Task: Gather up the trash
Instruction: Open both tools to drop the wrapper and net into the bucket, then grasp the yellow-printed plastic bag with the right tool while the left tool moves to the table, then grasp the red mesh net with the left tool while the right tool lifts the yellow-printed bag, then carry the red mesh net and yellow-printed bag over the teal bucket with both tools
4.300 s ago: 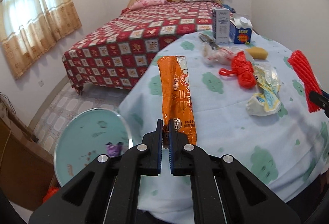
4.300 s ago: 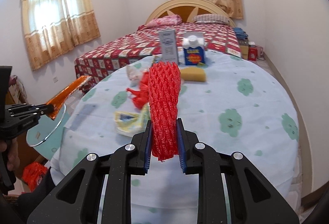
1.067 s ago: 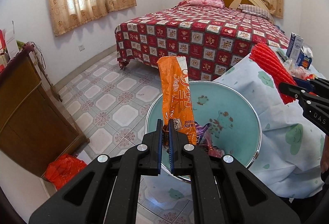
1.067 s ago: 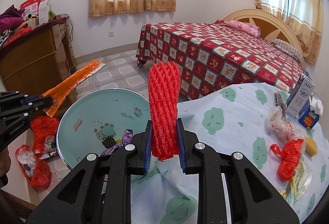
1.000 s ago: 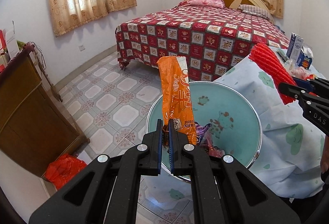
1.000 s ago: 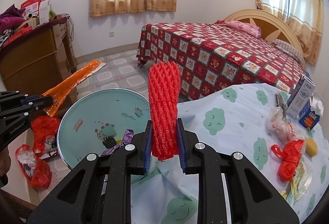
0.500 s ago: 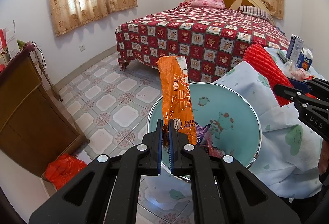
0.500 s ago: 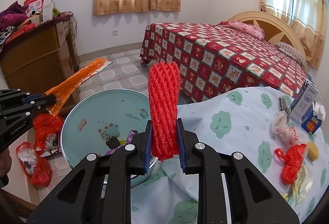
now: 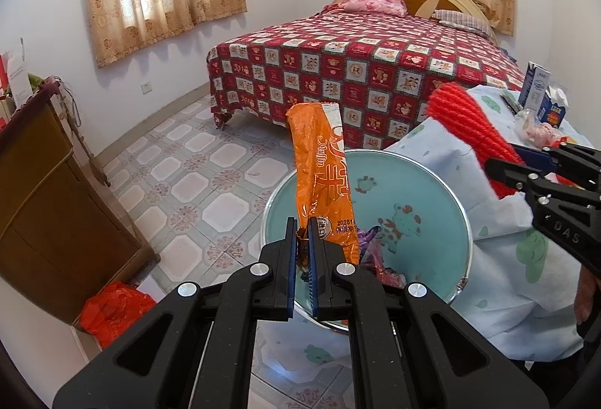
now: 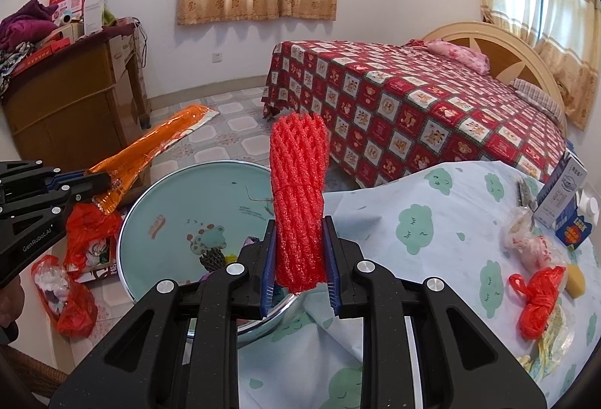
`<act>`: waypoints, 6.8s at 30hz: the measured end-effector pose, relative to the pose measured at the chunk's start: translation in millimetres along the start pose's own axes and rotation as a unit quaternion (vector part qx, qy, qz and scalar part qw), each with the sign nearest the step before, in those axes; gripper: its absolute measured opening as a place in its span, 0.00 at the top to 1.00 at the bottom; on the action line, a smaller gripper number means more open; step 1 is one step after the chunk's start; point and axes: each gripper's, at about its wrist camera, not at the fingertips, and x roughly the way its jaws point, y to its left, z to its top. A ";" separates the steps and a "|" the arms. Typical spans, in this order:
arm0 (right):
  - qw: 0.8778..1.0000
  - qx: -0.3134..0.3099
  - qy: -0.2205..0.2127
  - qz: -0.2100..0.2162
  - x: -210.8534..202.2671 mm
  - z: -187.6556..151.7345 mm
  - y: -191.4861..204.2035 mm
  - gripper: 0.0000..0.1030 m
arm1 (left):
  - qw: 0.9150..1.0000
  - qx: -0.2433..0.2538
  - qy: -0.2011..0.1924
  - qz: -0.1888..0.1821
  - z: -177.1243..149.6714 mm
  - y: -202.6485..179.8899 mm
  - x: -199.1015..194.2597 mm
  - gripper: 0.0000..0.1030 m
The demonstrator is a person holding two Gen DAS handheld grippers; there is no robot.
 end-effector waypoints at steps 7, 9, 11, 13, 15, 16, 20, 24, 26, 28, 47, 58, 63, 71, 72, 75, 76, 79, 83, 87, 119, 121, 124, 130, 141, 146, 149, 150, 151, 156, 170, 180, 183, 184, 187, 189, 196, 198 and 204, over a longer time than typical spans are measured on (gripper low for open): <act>1.000 -0.007 0.000 0.007 3.3 -7.3 5.7 0.53 | 1.000 0.010 0.003 -0.012 -2.8 -14.6 2.6 0.80; 1.000 -0.005 -0.001 0.006 2.4 -8.9 4.7 0.52 | 1.000 0.011 0.005 -0.012 -4.1 -15.2 3.3 0.71; 1.000 -0.001 0.000 0.001 0.3 -11.3 0.4 0.51 | 1.000 0.010 0.003 -0.009 -4.8 -15.2 3.7 0.59; 1.000 0.007 -0.001 -0.007 -4.0 -14.8 -5.5 0.51 | 1.000 0.012 0.004 -0.010 -6.0 -17.9 4.8 0.57; 0.999 0.025 0.001 -0.027 -12.3 -21.6 -19.7 0.50 | 1.000 0.012 0.007 -0.009 -8.5 -18.7 5.5 0.51; 0.999 0.032 0.001 -0.033 -15.7 -24.3 -24.7 0.50 | 1.000 0.013 0.008 -0.007 -10.3 -20.5 6.4 0.47; 0.992 0.079 0.004 -0.095 -40.4 -46.6 -68.8 0.50 | 1.000 0.024 0.016 -0.010 -20.0 -31.3 11.5 0.45; 0.978 0.140 0.006 -0.156 -70.1 -75.1 -118.7 0.49 | 0.999 0.042 0.021 -0.018 -28.0 -45.9 13.9 0.42; 0.964 0.186 0.015 -0.189 -82.7 -93.6 -148.8 0.48 | 0.998 0.048 0.023 -0.017 -30.4 -49.0 14.7 0.39; 0.948 0.237 0.032 -0.211 -87.8 -111.1 -174.2 0.43 | 0.998 0.052 0.026 -0.020 -32.6 -52.6 16.3 0.39; 0.934 0.299 0.096 -0.171 -83.0 -145.0 -206.9 0.49 | 0.995 0.087 0.021 -0.035 -40.0 -73.5 10.2 0.39; 0.934 0.227 0.091 -0.260 -134.3 -167.6 -216.4 0.20 | 0.993 0.109 0.024 -0.044 -43.6 -92.5 8.9 0.39; 0.909 0.326 0.056 -0.254 -147.7 -182.8 -237.8 0.21 | 0.993 0.107 0.022 -0.042 -39.9 -96.3 9.7 0.39; 0.903 0.366 0.058 -0.216 -132.3 -186.1 -250.6 0.51 | 0.992 0.115 0.010 -0.054 -28.0 -122.8 9.5 0.39; 0.905 0.361 0.055 -0.217 -134.8 -185.8 -249.6 0.56 | 0.991 0.119 0.007 -0.059 -26.4 -129.4 8.2 0.39; 0.911 0.349 0.053 -0.214 -139.6 -184.6 -248.9 0.70 | 0.989 0.124 0.004 -0.074 -20.5 -147.5 6.4 0.39; 0.912 0.347 0.054 -0.214 -139.9 -184.9 -249.3 0.72 | 0.989 0.125 0.004 -0.078 -19.1 -152.4 6.0 0.39; 0.916 0.331 0.070 -0.215 -133.9 -187.6 -250.7 0.76 | 0.987 0.129 0.002 -0.091 -12.9 -174.0 6.0 0.39; 0.920 0.322 0.065 -0.212 -131.8 -187.1 -253.2 0.75 | 0.985 0.138 0.000 -0.102 -7.8 -196.1 4.0 0.39; 0.925 0.315 0.062 -0.202 -130.6 -186.3 -256.0 0.79 | 0.984 0.137 0.001 -0.110 -3.0 -211.0 2.8 0.39; 0.930 0.288 0.014 -0.228 -161.7 -197.3 -275.7 0.86 | 0.959 0.171 0.071 -0.216 37.4 -387.1 57.3 0.87; 0.931 0.285 0.010 -0.226 -162.7 -195.8 -272.3 0.86 | 0.958 0.173 0.066 -0.218 37.6 -379.7 51.3 0.88; 0.934 0.280 0.003 -0.221 -164.2 -191.0 -263.2 0.86 | 0.959 0.170 0.059 -0.219 37.6 -363.7 41.4 0.88; 0.944 0.256 -0.007 -0.206 -161.2 -174.0 -236.9 0.86 | 0.963 0.158 0.043 -0.213 33.2 -322.4 22.9 0.88; 0.964 0.208 -0.024 -0.165 -141.5 -138.3 -184.4 0.86 | 0.972 0.132 0.024 -0.191 22.0 -242.6 0.0 0.88; 0.971 0.187 -0.025 -0.148 -131.5 -126.5 -163.1 0.86 | 0.976 0.120 0.021 -0.179 16.4 -216.8 -3.1 0.88; 0.975 0.175 -0.025 -0.137 -125.8 -120.4 -151.4 0.86 | 0.979 0.112 0.019 -0.170 13.7 -201.7 -4.2 0.88; 0.977 0.169 -0.026 -0.131 -123.6 -117.4 -145.1 0.86 | 0.980 0.110 0.019 -0.167 13.0 -196.0 -4.8 0.88; 0.978 0.165 -0.027 -0.128 -122.1 -115.3 -141.3 0.86 | 0.980 0.108 0.018 -0.165 12.6 -192.2 -4.9 0.88; 0.982 0.146 -0.030 -0.112 -113.3 -105.3 -124.3 0.86 | 0.983 0.104 0.011 -0.149 9.7 -170.5 -10.2 0.88; 0.990 0.112 -0.034 -0.083 -99.9 -88.9 -92.7 0.86 | 0.987 0.091 -0.003 -0.131 8.1 -138.4 -21.0 0.88; 0.992 0.096 -0.034 -0.073 -93.3 -80.5 -79.9 0.86 | 0.989 0.082 -0.008 -0.122 5.6 -122.3 -25.8 0.88; 0.993 0.089 -0.032 -0.068 -89.4 -77.3 -75.5 0.86 | 0.990 0.077 -0.008 -0.116 4.6 -114.5 -25.0 0.88; 0.993 0.087 -0.031 -0.067 -88.4 -76.5 -74.0 0.86 | 0.991 0.076 -0.008 -0.113 4.0 -111.2 -24.4 0.88; 0.994 0.080 -0.030 -0.062 -84.5 -72.9 -68.3 0.86 | 0.992 0.071 -0.006 -0.109 2.1 -103.1 -23.4 0.88; 0.995 0.076 -0.029 -0.059 -82.6 -71.1 -64.7 0.86 | 0.992 0.067 -0.006 -0.105 1.5 -99.3 -22.4 0.88; 0.996 0.064 -0.026 -0.050 -74.0 -65.3 -56.8 0.86 | 0.994 0.055 -0.004 -0.096 1.5 -85.0 -19.1 0.88; 0.997 0.059 -0.026 -0.048 -72.1 -63.4 -53.9 0.86 | 0.994 0.052 -0.003 -0.093 0.9 -80.3 -18.5 0.88; 0.998 0.050 -0.025 -0.041 -65.9 -56.7 -48.1 0.86 | 0.996 0.039 -0.001 -0.081 -0.7 -63.5 -15.4 0.88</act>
